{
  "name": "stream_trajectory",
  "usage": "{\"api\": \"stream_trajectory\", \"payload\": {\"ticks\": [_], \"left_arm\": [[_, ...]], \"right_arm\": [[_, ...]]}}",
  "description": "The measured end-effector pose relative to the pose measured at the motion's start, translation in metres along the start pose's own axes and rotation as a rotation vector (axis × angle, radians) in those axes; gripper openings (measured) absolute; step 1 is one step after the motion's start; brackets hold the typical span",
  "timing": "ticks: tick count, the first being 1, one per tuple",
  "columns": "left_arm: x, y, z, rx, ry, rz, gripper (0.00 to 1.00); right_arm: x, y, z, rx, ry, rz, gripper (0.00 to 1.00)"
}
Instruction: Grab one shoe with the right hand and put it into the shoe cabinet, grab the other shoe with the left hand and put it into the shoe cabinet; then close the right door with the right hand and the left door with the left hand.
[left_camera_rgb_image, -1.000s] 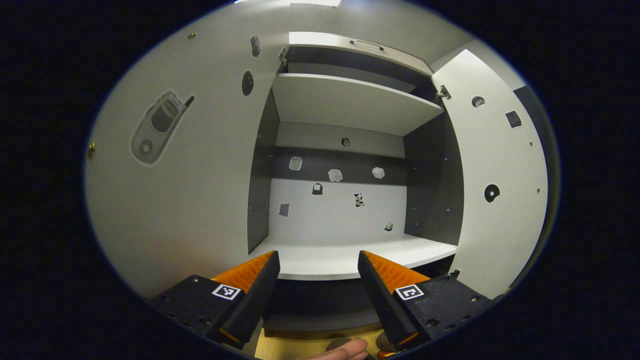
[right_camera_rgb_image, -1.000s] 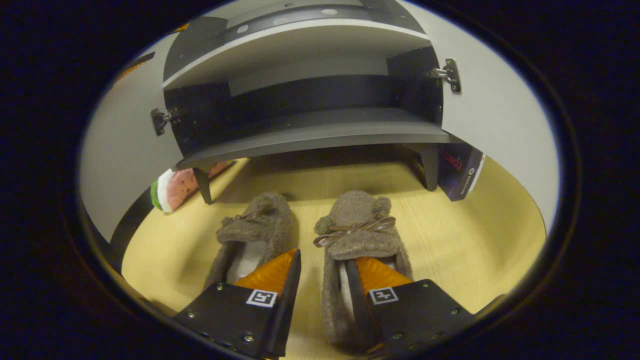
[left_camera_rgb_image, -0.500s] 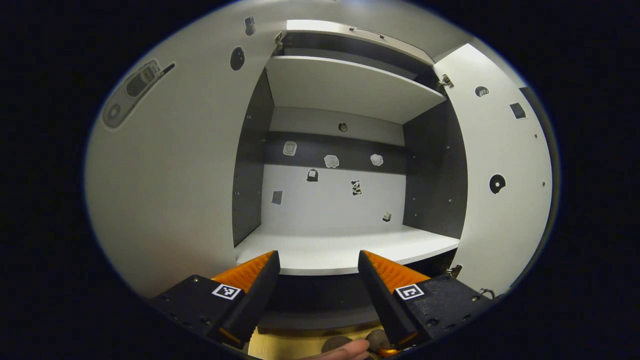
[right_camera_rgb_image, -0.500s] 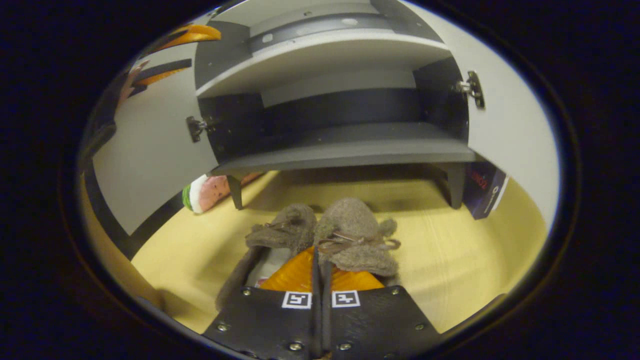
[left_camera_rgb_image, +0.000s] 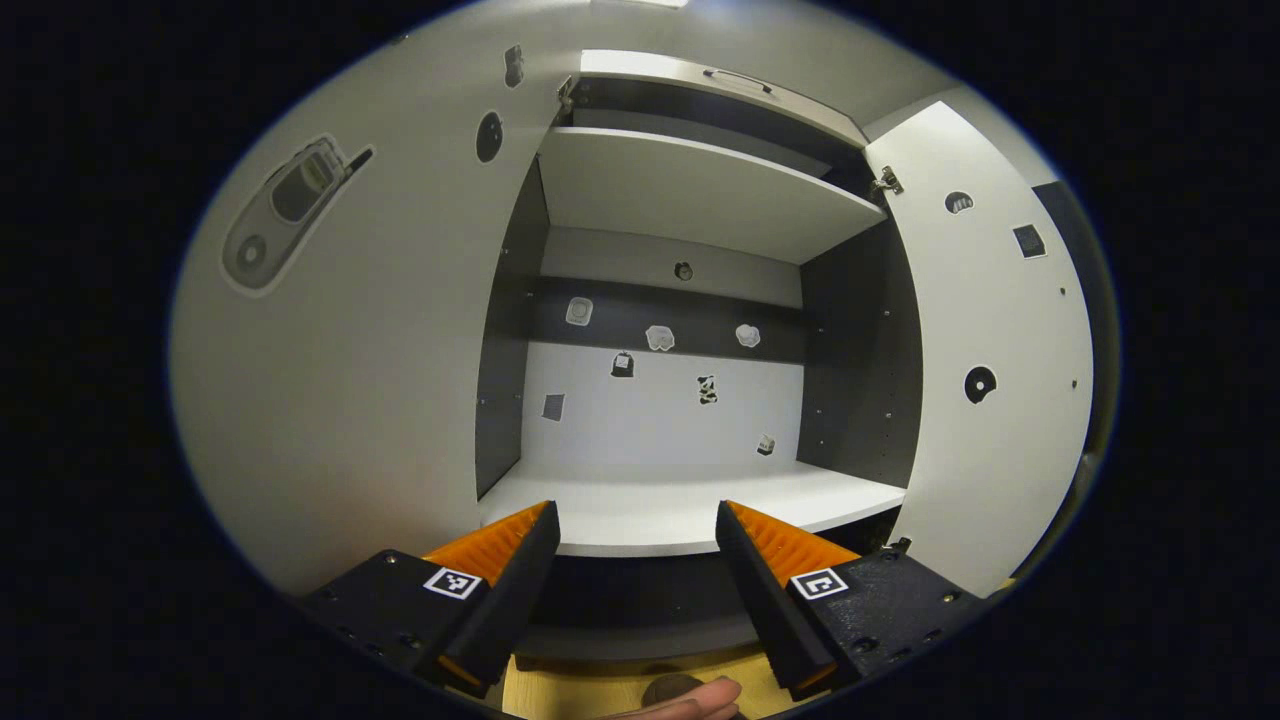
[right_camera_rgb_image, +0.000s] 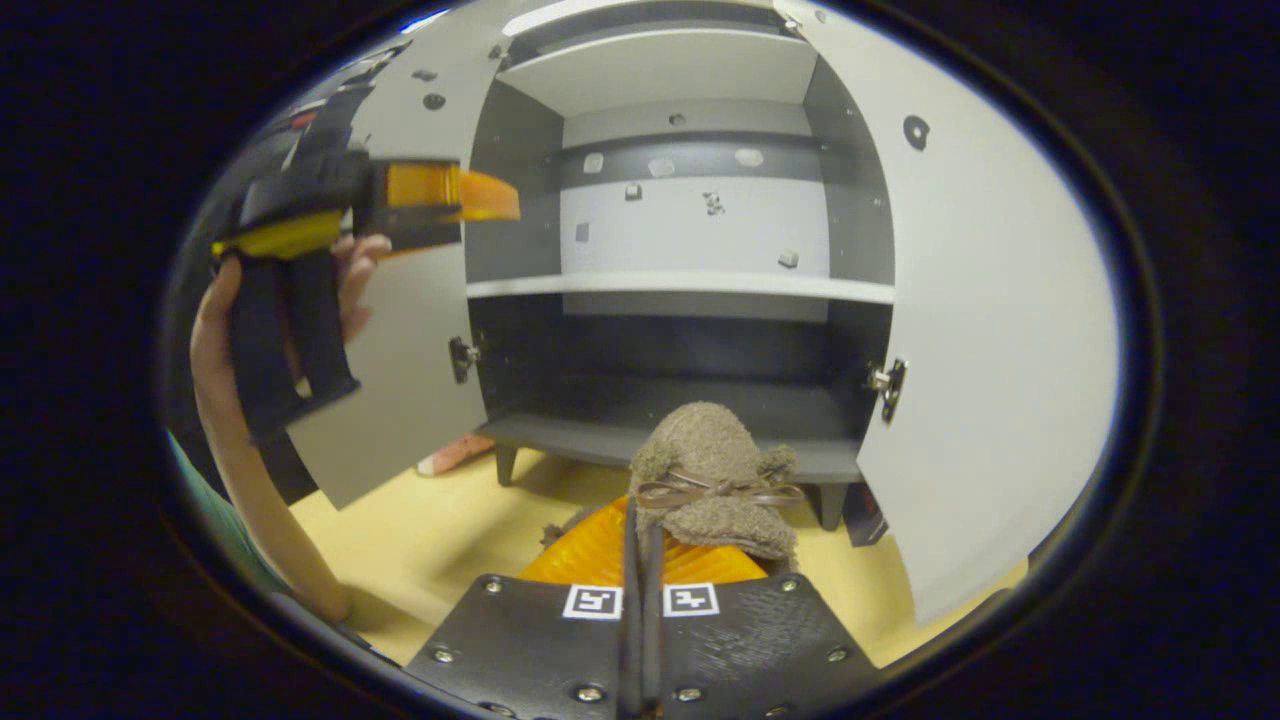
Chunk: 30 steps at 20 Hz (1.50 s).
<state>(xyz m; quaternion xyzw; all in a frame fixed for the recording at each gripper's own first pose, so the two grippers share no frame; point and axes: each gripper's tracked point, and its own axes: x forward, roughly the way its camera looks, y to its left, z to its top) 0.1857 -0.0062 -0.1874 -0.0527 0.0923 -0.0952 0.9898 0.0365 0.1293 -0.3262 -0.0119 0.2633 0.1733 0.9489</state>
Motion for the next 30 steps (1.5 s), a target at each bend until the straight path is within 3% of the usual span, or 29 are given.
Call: {"api": "stream_trajectory", "payload": {"ticks": [5, 10, 18, 23, 30], "left_arm": [[-0.002, -0.001, 0.000, -0.010, 0.004, -0.013, 0.96], [-0.002, -0.006, -0.003, -0.011, 0.017, -0.038, 0.96], [-0.004, -0.009, -0.003, -0.007, 0.014, -0.043, 0.96], [0.001, -0.003, -0.009, -0.002, 0.033, -0.023, 0.96], [0.008, 0.003, -0.013, 0.001, 0.038, -0.001, 0.95]], "right_arm": [[-0.035, -0.007, 0.078, 0.042, -0.098, -0.008, 0.01], [-0.041, -0.016, 0.166, 0.100, -0.172, -0.015, 0.01], [0.020, -0.023, 0.291, -0.080, -0.226, -0.106, 0.01], [0.100, -0.043, 0.298, -0.174, -0.173, -0.200, 0.01], [0.209, -0.103, 0.270, -0.191, -0.067, -0.270, 0.01]]}}
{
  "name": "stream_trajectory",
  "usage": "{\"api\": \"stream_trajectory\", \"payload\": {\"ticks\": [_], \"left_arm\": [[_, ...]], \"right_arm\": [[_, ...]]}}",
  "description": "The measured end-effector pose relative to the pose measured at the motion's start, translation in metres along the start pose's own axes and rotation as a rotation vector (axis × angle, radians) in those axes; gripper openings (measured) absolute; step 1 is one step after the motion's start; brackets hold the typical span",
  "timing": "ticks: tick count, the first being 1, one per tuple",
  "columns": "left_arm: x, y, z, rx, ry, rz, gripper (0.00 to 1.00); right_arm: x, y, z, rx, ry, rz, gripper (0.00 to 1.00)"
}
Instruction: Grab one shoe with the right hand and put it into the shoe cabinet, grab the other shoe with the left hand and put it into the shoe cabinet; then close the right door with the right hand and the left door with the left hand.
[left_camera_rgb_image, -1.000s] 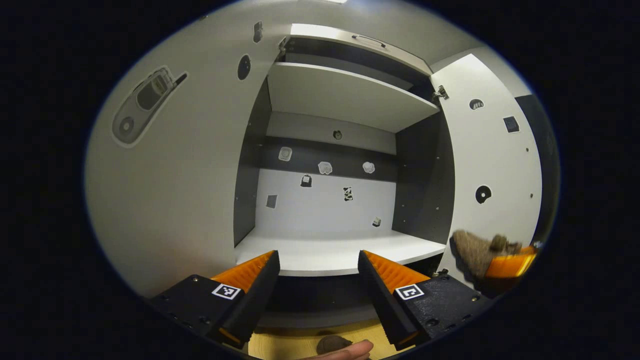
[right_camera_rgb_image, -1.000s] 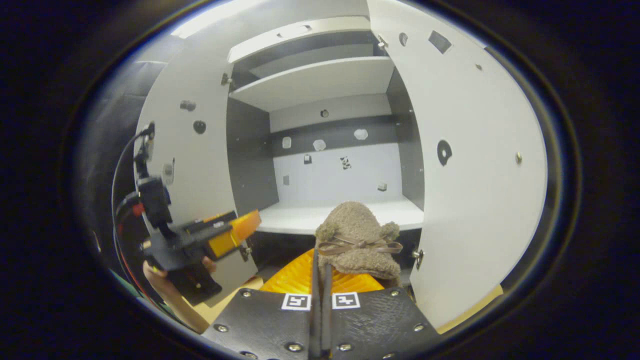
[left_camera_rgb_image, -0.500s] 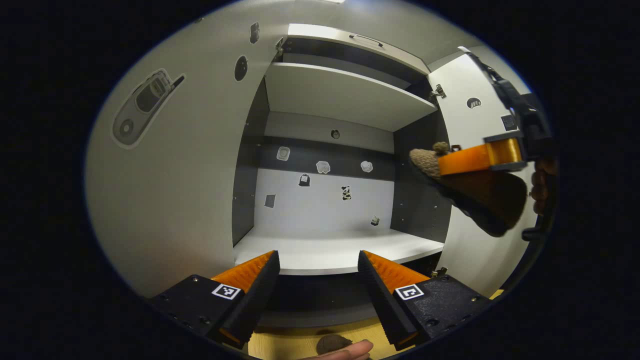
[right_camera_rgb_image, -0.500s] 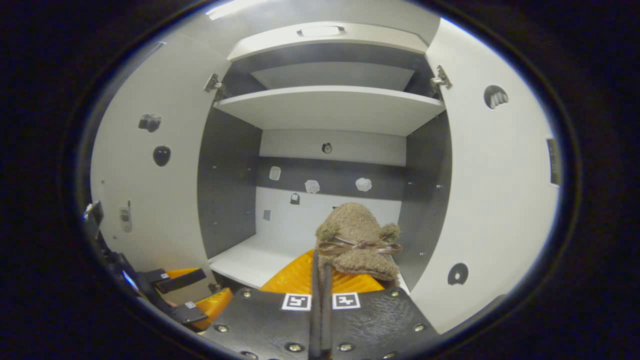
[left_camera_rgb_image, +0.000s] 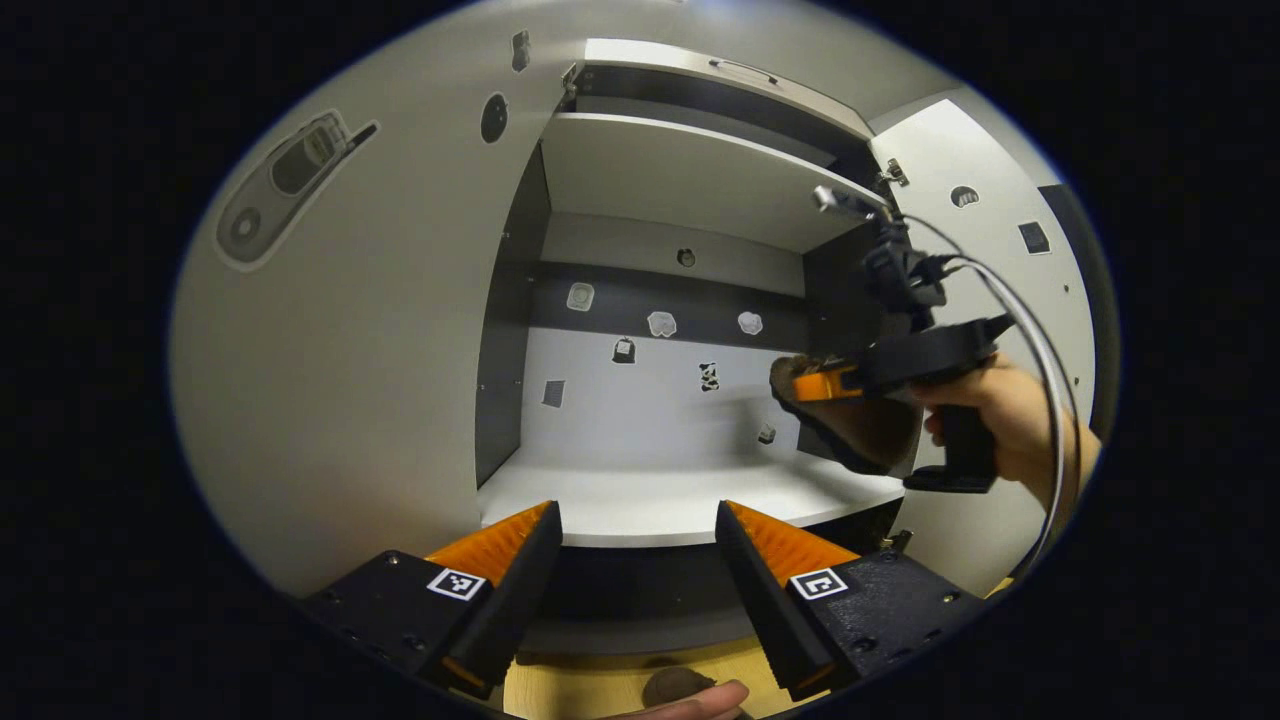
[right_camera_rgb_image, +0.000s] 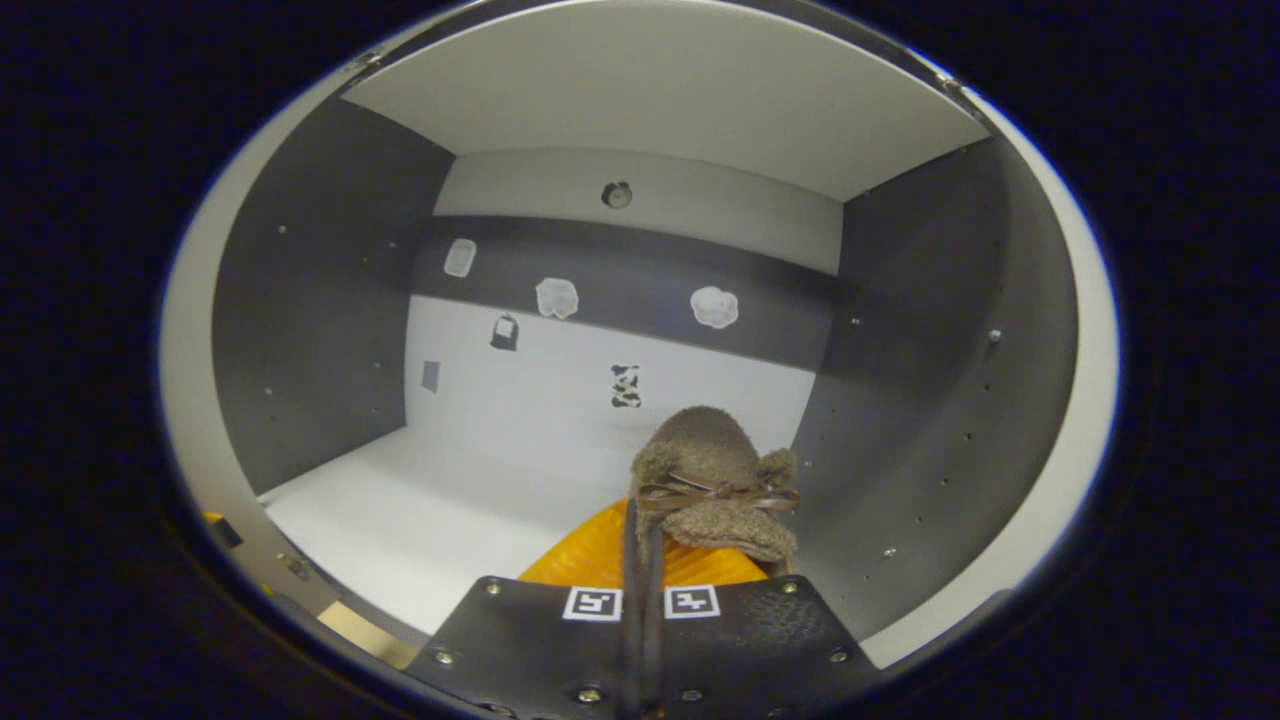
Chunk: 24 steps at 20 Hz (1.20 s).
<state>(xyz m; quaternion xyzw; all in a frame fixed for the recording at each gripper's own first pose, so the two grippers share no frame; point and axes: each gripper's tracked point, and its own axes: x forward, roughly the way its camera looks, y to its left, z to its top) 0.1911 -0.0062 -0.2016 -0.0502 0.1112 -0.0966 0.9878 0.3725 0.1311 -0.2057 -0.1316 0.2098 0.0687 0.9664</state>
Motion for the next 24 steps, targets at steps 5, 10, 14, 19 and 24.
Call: {"api": "stream_trajectory", "payload": {"ticks": [5, 10, 14, 19, 24], "left_arm": [[0.007, -0.005, -0.010, 0.013, 0.030, -0.006, 0.96], [0.008, -0.001, -0.008, 0.007, 0.026, 0.000, 0.96], [0.009, 0.002, -0.011, 0.008, 0.033, 0.015, 0.96], [0.012, 0.003, -0.016, 0.017, 0.055, 0.031, 0.96], [0.009, 0.002, -0.016, 0.025, 0.054, 0.037, 0.96]], "right_arm": [[0.045, 0.001, -0.025, -0.003, 0.065, 0.010, 0.02], [0.058, 0.004, -0.033, -0.055, 0.115, -0.002, 0.10], [0.058, 0.007, -0.036, -0.075, 0.133, -0.002, 0.19], [0.044, 0.015, -0.037, -0.134, 0.150, 0.010, 0.58], [0.010, 0.014, -0.019, -0.163, 0.093, -0.010, 0.99]]}}
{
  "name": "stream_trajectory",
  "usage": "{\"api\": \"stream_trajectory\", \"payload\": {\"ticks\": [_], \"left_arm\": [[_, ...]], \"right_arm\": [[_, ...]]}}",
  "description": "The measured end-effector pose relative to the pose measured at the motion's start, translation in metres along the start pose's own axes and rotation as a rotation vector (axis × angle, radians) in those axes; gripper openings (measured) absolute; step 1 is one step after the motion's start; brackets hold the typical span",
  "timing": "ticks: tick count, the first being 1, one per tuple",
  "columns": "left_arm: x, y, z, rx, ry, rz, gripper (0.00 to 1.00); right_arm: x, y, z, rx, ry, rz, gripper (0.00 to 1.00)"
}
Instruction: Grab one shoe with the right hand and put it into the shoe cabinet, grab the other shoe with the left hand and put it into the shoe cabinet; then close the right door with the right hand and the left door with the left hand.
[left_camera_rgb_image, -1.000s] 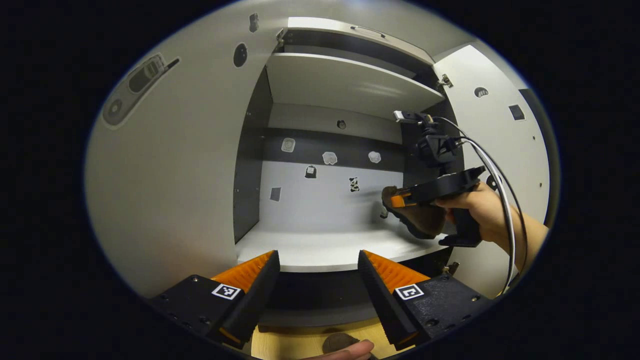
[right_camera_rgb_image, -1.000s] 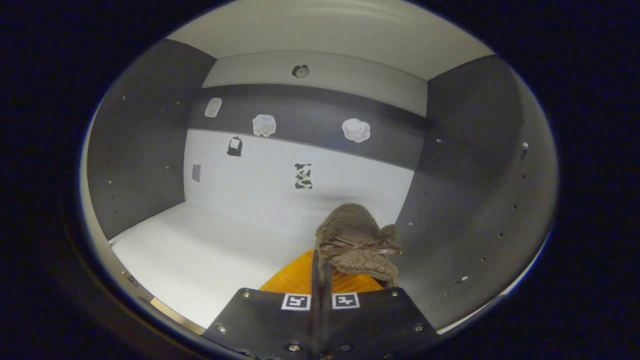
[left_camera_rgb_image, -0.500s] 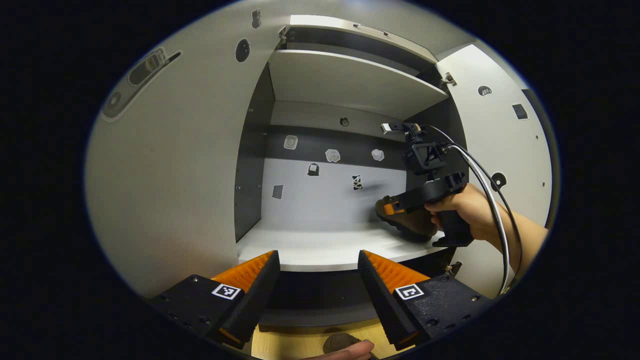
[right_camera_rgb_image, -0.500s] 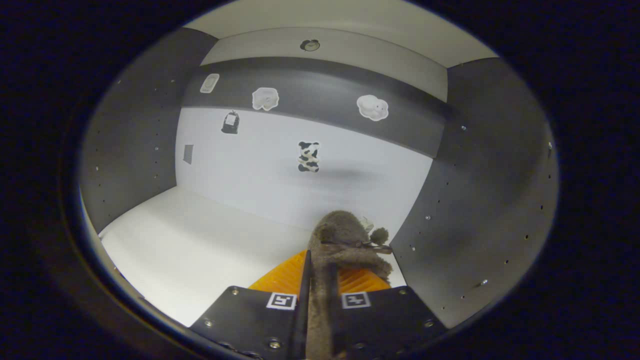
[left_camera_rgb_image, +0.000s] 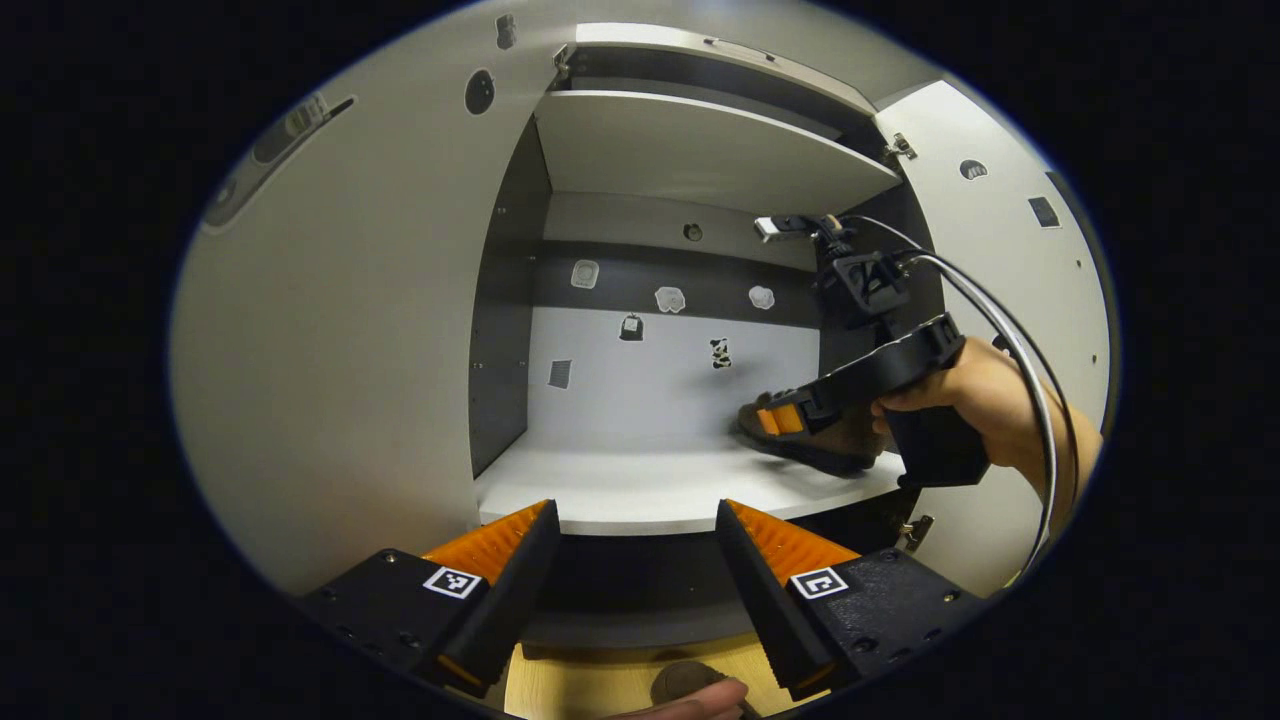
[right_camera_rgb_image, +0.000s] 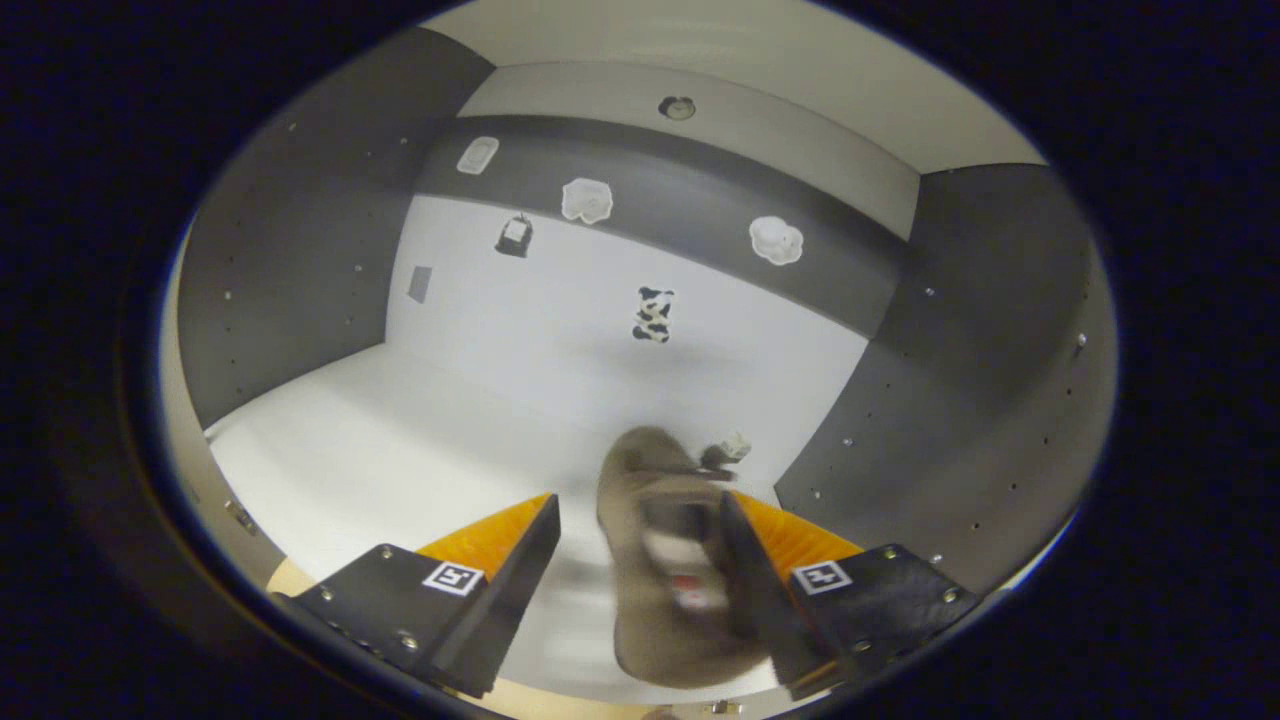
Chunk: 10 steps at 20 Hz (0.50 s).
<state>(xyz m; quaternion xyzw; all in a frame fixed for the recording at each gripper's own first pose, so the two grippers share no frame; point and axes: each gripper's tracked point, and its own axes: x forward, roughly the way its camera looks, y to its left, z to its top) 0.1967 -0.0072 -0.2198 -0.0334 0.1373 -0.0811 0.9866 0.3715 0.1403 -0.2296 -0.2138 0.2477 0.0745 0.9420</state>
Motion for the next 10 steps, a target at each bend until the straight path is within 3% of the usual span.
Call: {"api": "stream_trajectory", "payload": {"ticks": [3, 9, 10], "left_arm": [[-0.003, -0.005, 0.000, -0.002, -0.002, -0.014, 0.96], [-0.004, -0.010, -0.004, -0.022, 0.005, -0.012, 1.00], [-0.004, -0.010, -0.004, -0.024, 0.001, -0.005, 0.97]], "right_arm": [[-0.042, -0.014, 0.024, -0.004, -0.104, -0.030, 0.98], [-0.151, -0.018, 0.040, 0.171, -0.309, 0.050, 0.98], [-0.169, -0.019, 0.038, 0.187, -0.339, 0.060, 0.99]]}}
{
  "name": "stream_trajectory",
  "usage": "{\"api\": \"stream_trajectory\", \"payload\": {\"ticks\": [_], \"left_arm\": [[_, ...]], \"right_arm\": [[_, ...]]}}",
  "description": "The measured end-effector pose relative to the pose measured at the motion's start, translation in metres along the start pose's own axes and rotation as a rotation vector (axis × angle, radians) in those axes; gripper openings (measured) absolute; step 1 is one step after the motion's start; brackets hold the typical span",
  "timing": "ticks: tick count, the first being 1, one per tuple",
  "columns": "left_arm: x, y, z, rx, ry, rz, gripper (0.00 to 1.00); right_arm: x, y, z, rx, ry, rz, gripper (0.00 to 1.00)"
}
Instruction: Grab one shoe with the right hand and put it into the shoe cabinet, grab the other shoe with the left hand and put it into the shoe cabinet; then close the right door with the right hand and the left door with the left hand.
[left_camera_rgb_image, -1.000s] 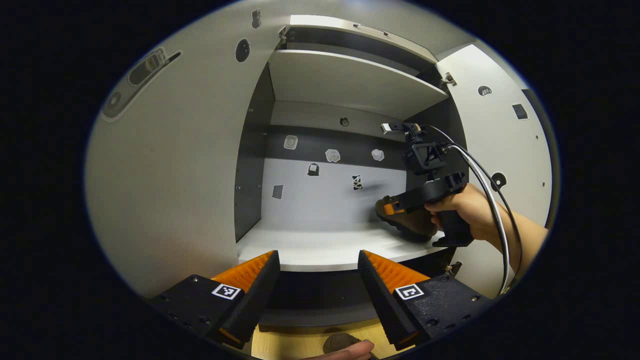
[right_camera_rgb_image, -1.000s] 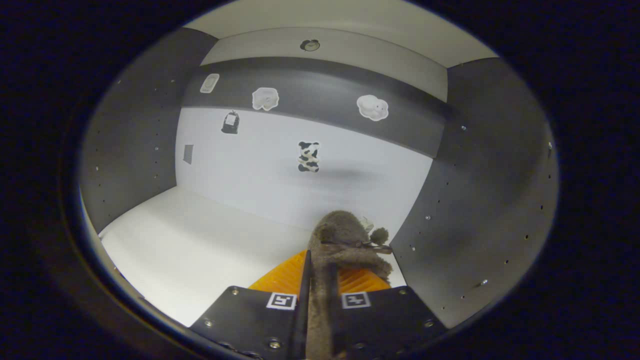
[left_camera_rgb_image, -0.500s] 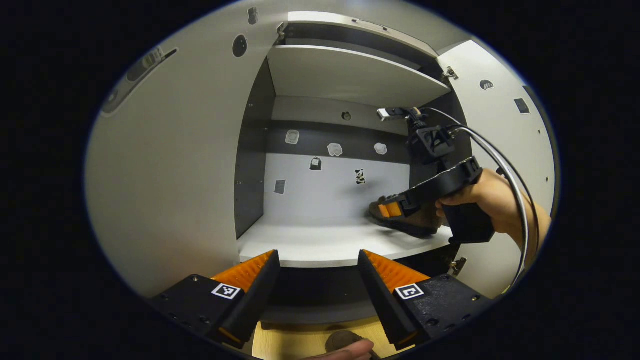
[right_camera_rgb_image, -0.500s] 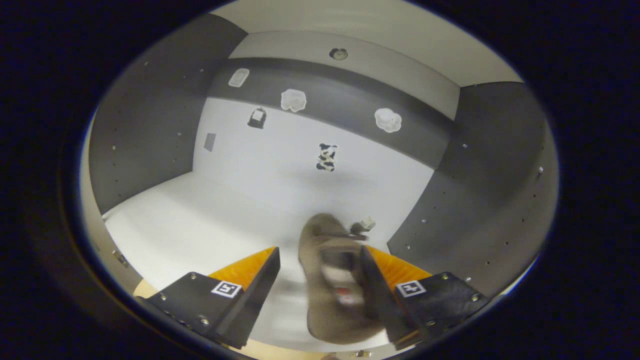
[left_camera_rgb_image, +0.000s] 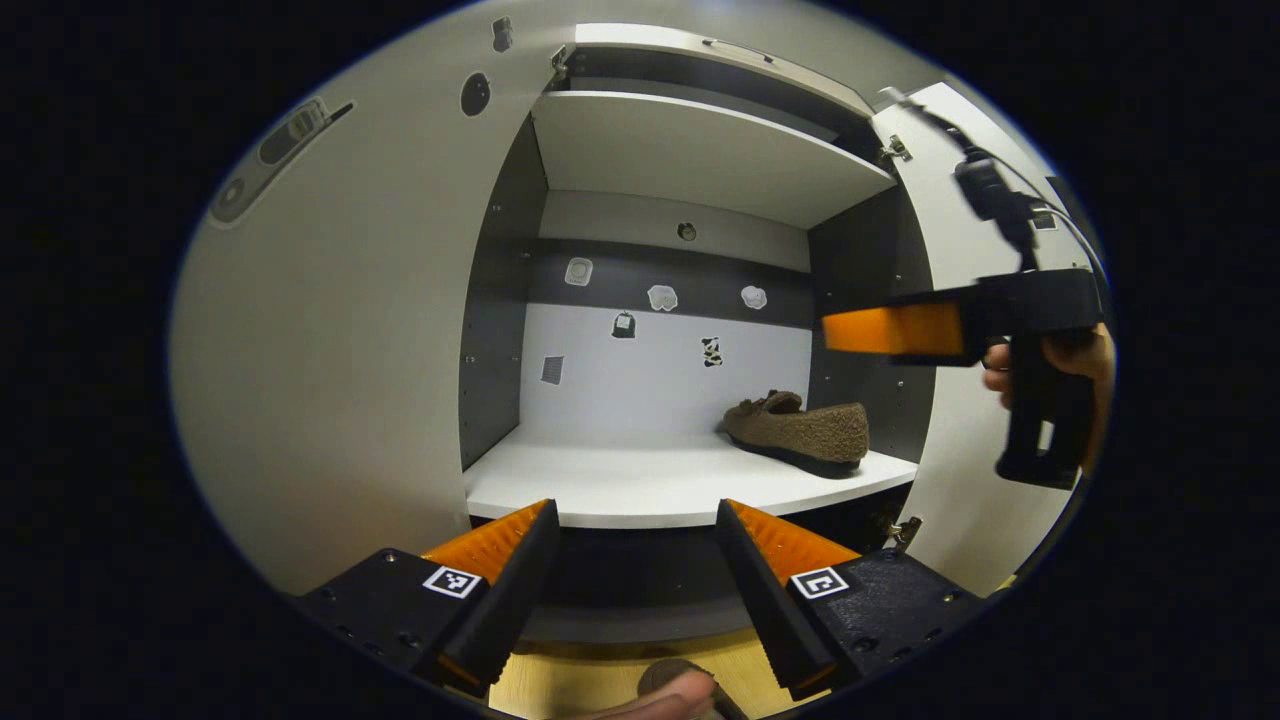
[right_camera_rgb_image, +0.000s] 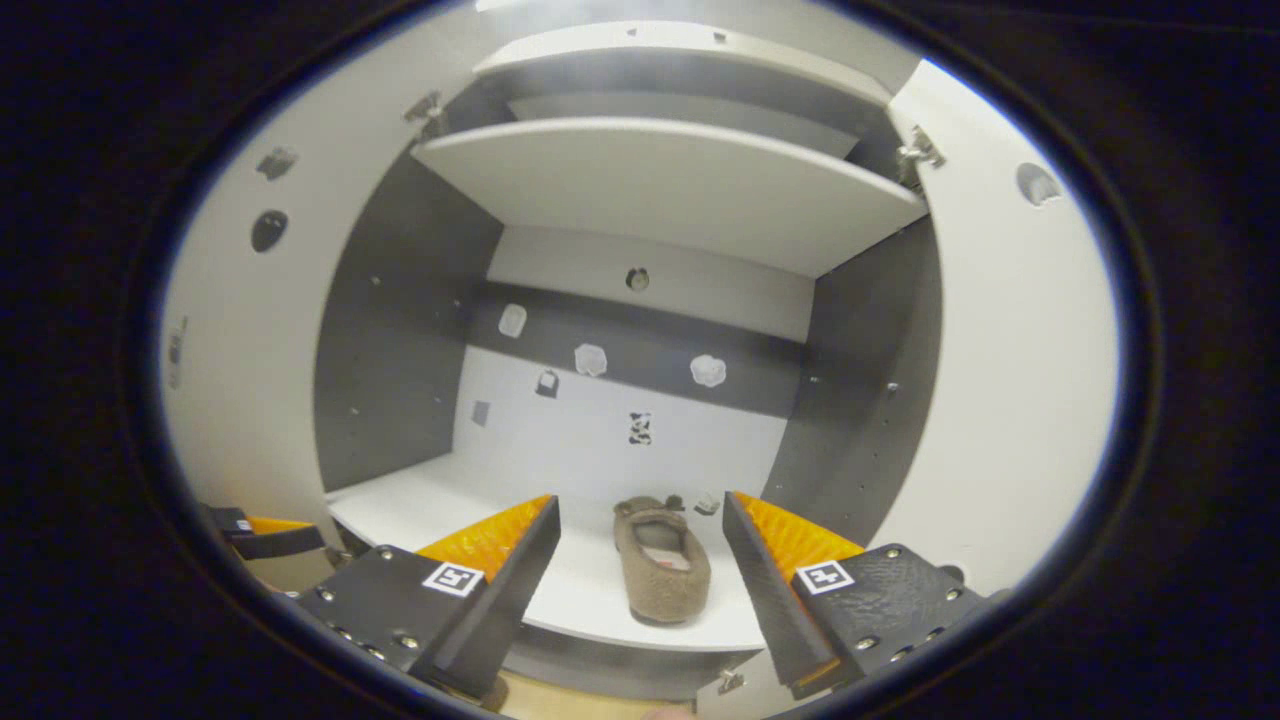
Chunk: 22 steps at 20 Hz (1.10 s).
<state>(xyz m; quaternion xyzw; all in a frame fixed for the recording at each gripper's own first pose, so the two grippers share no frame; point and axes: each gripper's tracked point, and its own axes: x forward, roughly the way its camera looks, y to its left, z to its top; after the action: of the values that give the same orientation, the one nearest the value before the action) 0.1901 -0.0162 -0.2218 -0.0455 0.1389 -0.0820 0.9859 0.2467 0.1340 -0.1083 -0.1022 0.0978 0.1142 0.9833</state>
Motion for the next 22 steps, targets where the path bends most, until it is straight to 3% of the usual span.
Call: {"api": "stream_trajectory", "payload": {"ticks": [6, 11, 13, 17, 22], "left_arm": [[-0.006, -0.016, -0.018, 0.004, 0.062, 0.015, 0.97], [-0.023, -0.022, -0.033, 0.027, 0.052, 0.062, 0.97], [-0.030, -0.018, -0.047, -0.008, 0.044, 0.102, 0.97], [-0.045, -0.007, -0.105, -0.025, 0.108, 0.126, 0.97], [-0.056, -0.015, -0.170, -0.009, 0.248, 0.088, 0.97]], "right_arm": [[-0.088, 0.005, -0.007, 0.079, -0.144, 0.049, 0.99], [-0.126, -0.011, -0.048, 0.104, -0.191, -0.027, 0.98], [-0.138, -0.005, -0.063, 0.142, -0.192, -0.001, 0.99], [-0.151, -0.012, -0.085, 0.140, -0.202, -0.017, 0.98], [-0.161, -0.004, -0.104, 0.081, -0.195, -0.037, 0.98]]}}
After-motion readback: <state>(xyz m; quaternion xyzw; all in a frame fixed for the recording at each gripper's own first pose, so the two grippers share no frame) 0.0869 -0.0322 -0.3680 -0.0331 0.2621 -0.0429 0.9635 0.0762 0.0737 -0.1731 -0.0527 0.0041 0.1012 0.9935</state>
